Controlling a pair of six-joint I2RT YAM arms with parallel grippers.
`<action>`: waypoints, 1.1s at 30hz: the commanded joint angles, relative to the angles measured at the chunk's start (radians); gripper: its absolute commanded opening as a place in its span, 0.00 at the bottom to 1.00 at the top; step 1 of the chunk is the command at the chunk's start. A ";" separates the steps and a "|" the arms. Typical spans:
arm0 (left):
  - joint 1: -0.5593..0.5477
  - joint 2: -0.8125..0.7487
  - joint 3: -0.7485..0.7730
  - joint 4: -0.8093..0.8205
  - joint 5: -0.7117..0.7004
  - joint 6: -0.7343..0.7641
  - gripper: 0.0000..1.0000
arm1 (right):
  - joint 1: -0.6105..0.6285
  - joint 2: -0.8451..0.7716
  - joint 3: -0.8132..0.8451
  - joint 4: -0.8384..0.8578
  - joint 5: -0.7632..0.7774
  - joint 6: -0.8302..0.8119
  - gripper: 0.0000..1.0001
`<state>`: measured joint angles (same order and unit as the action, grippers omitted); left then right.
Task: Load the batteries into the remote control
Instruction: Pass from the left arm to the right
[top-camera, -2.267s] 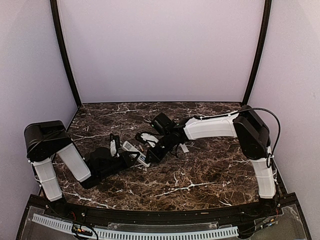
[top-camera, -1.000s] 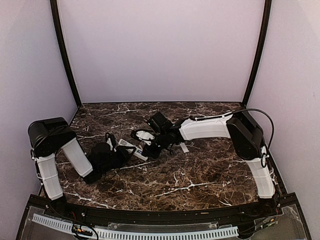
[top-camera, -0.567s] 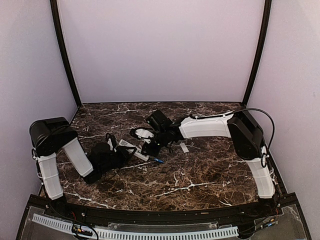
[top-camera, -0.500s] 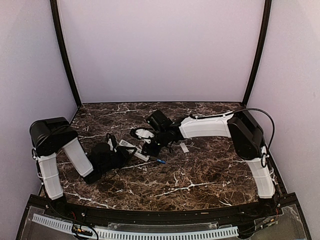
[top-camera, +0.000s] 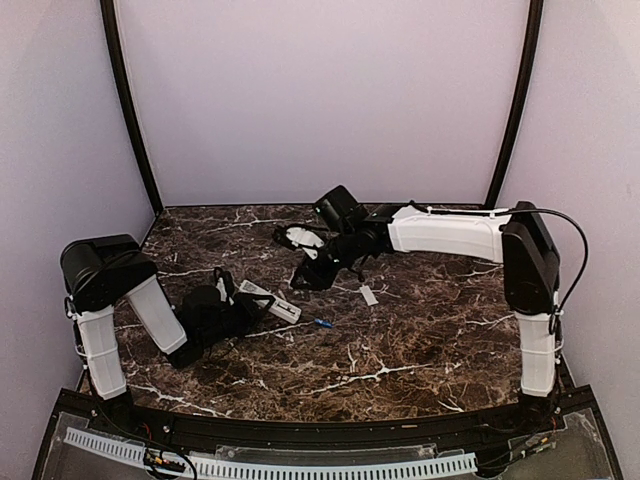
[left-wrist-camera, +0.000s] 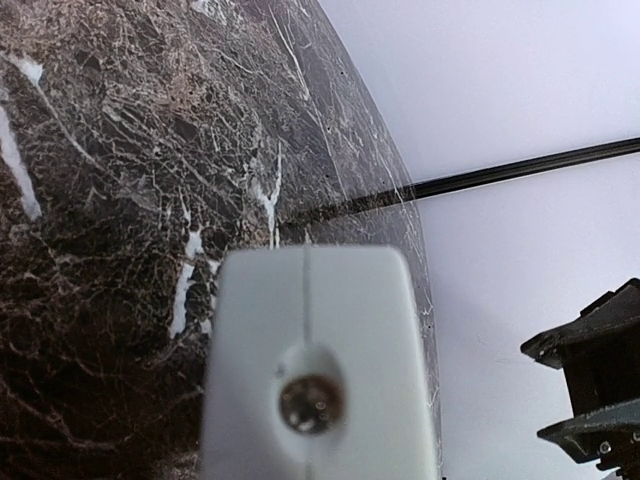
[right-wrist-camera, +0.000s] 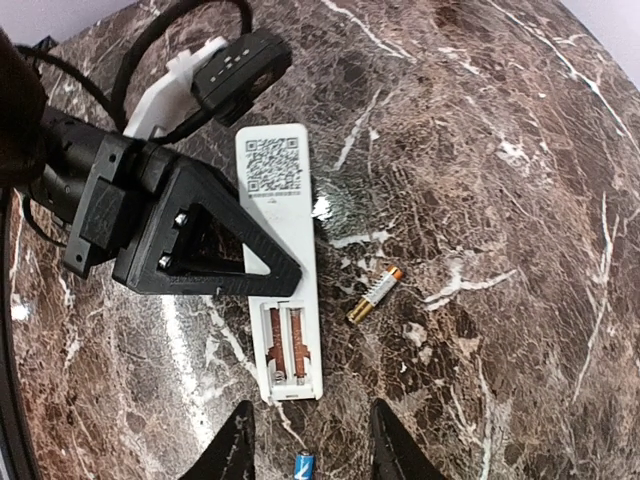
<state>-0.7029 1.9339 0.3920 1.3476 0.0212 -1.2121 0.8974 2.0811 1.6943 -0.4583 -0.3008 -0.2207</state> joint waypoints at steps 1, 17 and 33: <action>-0.004 0.034 -0.030 -0.099 0.019 0.022 0.00 | 0.002 0.036 -0.019 -0.008 -0.059 0.000 0.40; -0.003 0.037 -0.042 -0.069 0.020 0.024 0.00 | 0.061 0.216 0.027 0.196 0.048 -0.131 0.59; -0.003 0.026 -0.085 0.097 0.010 0.078 0.53 | 0.063 0.207 0.005 0.178 0.024 -0.152 0.17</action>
<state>-0.7033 1.9541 0.3588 1.3933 0.0284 -1.1862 0.9558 2.2967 1.6997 -0.2909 -0.2687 -0.3508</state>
